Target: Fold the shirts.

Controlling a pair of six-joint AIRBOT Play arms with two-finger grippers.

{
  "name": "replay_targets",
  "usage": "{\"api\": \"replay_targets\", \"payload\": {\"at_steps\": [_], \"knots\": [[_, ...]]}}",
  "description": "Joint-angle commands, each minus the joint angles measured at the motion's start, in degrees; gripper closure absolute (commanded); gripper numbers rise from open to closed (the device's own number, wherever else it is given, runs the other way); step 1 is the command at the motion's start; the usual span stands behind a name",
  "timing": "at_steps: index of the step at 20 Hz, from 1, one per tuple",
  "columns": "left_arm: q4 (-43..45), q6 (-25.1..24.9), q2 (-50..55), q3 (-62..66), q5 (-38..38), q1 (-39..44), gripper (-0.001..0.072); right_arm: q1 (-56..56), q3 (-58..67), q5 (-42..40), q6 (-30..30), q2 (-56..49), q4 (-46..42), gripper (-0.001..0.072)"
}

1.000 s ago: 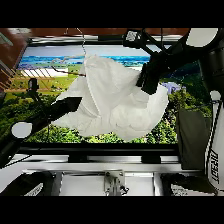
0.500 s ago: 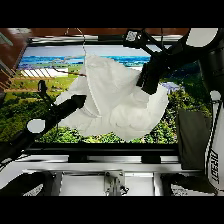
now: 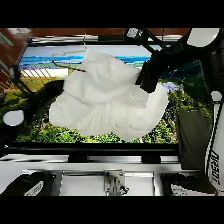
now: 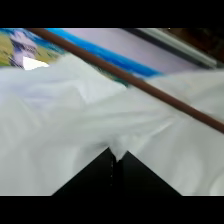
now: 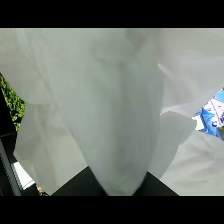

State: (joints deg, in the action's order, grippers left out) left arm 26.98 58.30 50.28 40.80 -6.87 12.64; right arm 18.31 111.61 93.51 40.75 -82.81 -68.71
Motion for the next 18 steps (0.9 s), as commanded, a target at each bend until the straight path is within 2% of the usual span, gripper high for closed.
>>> {"api": "replay_targets", "payload": {"at_steps": [1,3,7,14,18], "knots": [[0.0,-2.1,-2.1,1.5,-12.2,-15.1,0.0667,0.0,0.0,-3.1,3.5,0.3,5.4,0.0656],[0.0,-2.1,-2.0,1.8,-18.0,-21.7,0.0667,0.0,0.0,-4.2,4.8,0.3,10.7,0.0656],[0.0,-0.2,-2.0,2.4,-18.9,-28.8,0.0667,0.0,0.0,-3.5,5.1,0.2,13.4,0.0656],[-0.1,0.1,-1.8,5.6,-19.1,-28.9,0.0666,0.0,0.0,1.7,2.7,-0.2,15.1,0.0657],[-0.1,0.1,-1.6,7.4,-18.8,-28.6,0.0666,0.5,0.0,2.8,-3.1,-0.2,21.4,0.0657]]}}
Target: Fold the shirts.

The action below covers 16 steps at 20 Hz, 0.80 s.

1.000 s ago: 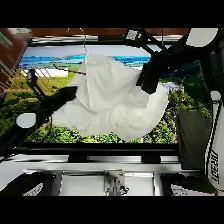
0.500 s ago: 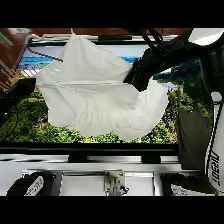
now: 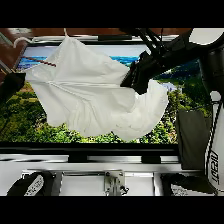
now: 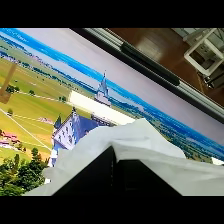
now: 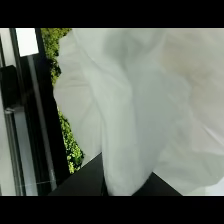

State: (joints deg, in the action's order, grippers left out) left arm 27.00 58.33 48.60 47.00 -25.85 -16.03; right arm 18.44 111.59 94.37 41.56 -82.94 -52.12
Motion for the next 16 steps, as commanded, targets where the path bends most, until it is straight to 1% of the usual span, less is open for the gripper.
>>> {"api": "replay_targets", "payload": {"at_steps": [1,3,5,7,13,16], "knots": [[-0.1,0.1,0.1,1.4,0.4,0.1,0.0666,1.5,0.0,3.1,-4.4,-0.1,5.0,0.0658],[-0.1,0.0,0.1,2.4,1.4,0.1,0.0666,4.2,0.0,5.1,-4.1,-0.2,0.7,0.0657],[-0.1,0.0,0.0,3.8,1.4,0.0,0.0666,5.5,0.0,4.7,-2.8,-0.2,-3.8,0.0658],[-0.1,0.0,-0.3,4.5,1.2,0.0,0.0666,5.0,0.0,4.3,-1.2,-0.2,-6.1,0.0658],[0.0,0.0,-1.4,4.5,1.2,0.0,0.0666,3.8,0.0,4.3,-1.1,-0.2,-8.7,0.0658],[0.2,-0.9,-2.7,4.5,0.0,-0.2,0.0666,3.8,0.0,3.5,-0.1,-0.2,-12.2,0.0658]]}}
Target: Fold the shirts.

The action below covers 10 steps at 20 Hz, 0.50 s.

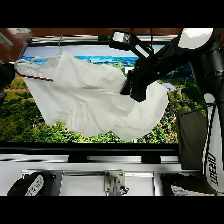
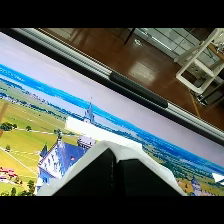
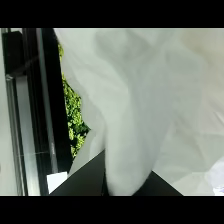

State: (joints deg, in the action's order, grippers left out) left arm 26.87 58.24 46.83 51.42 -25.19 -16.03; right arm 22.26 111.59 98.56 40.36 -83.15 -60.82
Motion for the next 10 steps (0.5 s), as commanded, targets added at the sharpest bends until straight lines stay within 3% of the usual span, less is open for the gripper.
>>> {"api": "replay_targets", "payload": {"at_steps": [1,5,10], "knots": [[0.6,-0.8,-1.3,0.1,-2.2,-0.7,0.0666,-0.1,0.0,-1.1,1.2,0.0,-3.9,0.0659],[3.4,-0.7,-1.6,0.0,-8.4,-2.9,0.0667,-0.1,0.0,-2.6,1.2,0.0,-3.3,0.0659],[4.6,-0.5,-1.0,0.0,-7.9,-3.3,0.0666,-0.1,0.0,-3.0,1.2,0.0,3.1,0.0659]]}}
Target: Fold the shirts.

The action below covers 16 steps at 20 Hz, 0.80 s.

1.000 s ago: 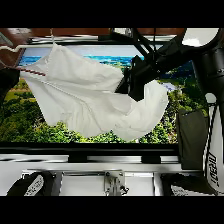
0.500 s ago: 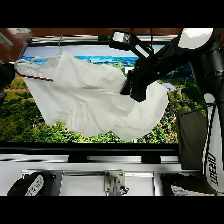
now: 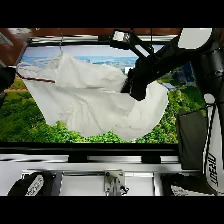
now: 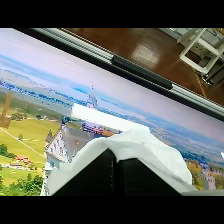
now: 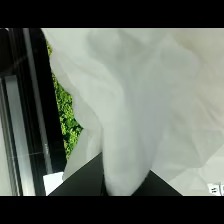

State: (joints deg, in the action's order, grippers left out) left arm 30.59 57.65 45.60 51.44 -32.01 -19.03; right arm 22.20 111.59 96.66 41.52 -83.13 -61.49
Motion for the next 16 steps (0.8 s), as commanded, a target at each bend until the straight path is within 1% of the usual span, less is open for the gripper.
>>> {"api": "replay_targets", "payload": {"at_steps": [1,4,7,9,10,13,16], "knots": [[0.9,0.1,0.4,0.0,-1.1,-0.3,0.0667,0.0,0.0,-1.1,0.0,0.0,4.8,0.0659],[0.9,0.1,0.6,0.0,-1.0,-0.3,0.0666,0.0,0.0,-1.0,0.0,0.0,5.7,0.0658],[0.9,0.1,0.5,0.1,-1.0,-0.3,0.0667,0.0,0.0,-0.6,-0.1,0.0,3.8,0.0659],[0.7,0.1,0.4,0.1,0.5,-0.3,0.0667,0.0,0.0,0.6,-0.5,0.0,2.3,0.0659],[-0.1,0.1,0.3,0.1,1.5,-0.3,0.0666,0.0,0.0,0.6,-0.5,0.0,2.2,0.0659],[-6.7,0.0,0.3,0.1,3.6,-0.3,0.0666,0.0,0.0,0.6,-0.5,0.0,1.3,0.0659],[-7.1,0.0,0.4,0.8,3.4,-0.3,0.0666,0.0,0.0,0.6,-0.5,0.0,0.9,0.0659]]}}
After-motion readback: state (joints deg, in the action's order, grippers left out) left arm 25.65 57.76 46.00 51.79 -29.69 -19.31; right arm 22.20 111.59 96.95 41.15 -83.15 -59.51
